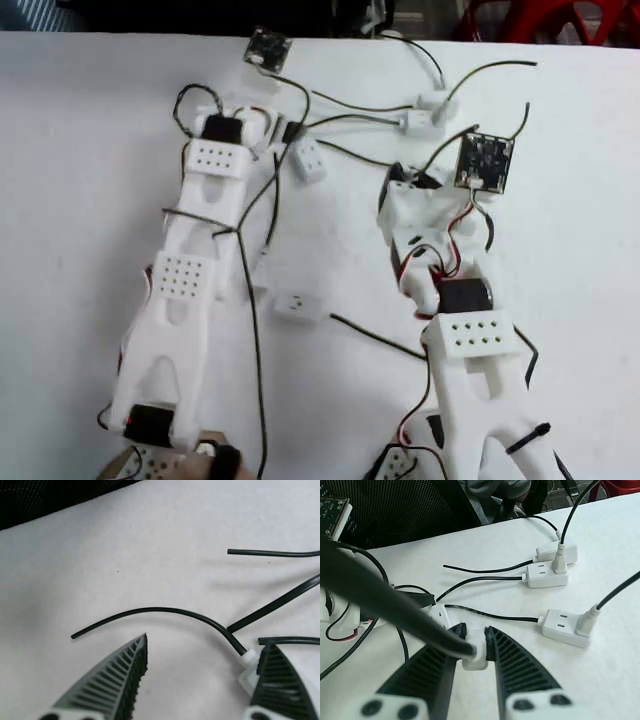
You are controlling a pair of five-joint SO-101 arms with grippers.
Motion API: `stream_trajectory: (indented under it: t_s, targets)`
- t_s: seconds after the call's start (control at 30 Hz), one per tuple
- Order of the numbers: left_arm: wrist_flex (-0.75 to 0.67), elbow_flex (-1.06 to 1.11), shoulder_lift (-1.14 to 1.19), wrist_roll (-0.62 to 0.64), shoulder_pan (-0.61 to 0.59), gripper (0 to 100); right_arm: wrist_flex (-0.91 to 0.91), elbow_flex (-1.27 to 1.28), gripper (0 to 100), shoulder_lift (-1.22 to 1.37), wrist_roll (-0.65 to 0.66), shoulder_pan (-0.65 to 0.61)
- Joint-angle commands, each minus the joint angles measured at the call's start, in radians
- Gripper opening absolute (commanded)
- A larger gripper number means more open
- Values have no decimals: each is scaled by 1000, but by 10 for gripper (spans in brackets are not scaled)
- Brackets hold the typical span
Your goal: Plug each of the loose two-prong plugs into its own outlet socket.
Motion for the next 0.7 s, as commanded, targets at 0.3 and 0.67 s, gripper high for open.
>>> stream_trajectory:
  t_s: [0.3,0.67]
  targets:
    - [209,-137,45,-298,-7,313,-21,-8,17,-7,-6,5]
    - [287,-184,19,-265,-54,312,-21,-8,17,-7,-5,5]
